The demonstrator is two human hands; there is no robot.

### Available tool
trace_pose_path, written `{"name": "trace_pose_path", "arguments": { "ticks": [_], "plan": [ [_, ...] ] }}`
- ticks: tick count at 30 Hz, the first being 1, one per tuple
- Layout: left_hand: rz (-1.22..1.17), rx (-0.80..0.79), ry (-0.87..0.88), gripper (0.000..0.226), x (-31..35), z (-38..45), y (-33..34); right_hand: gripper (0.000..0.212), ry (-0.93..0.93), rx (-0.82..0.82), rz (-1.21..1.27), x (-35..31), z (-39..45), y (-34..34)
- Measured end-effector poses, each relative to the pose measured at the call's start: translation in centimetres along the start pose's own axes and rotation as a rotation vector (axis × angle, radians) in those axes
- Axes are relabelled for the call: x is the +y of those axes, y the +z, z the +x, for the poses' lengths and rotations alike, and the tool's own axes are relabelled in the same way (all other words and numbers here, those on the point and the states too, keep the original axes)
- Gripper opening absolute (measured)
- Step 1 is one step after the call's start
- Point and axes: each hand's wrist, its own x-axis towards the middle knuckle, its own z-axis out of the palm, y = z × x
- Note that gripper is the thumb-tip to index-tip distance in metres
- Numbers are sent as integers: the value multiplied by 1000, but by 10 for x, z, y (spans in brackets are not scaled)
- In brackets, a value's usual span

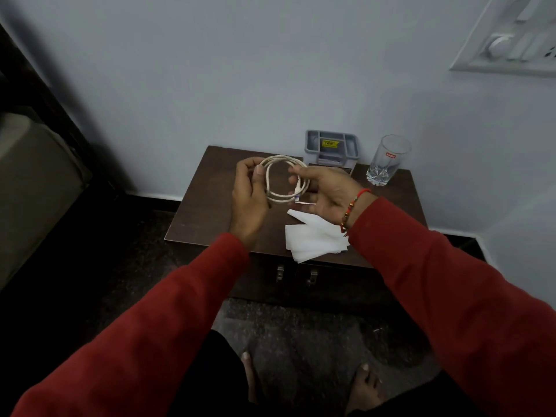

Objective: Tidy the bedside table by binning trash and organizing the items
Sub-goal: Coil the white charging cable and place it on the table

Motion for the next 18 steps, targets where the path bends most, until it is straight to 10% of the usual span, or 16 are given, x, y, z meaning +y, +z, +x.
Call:
{"name": "trace_pose_path", "arguments": {
  "ticks": [10, 18],
  "plan": [
    [-385, -22, -575, 35, 2, 23, 11, 10, -166, 78, -108, 12, 17, -5],
    [-338, -101, -564, 40, -11, 58, 14, 34, -229, 249, -94, 6, 64, -4]
  ]
}}
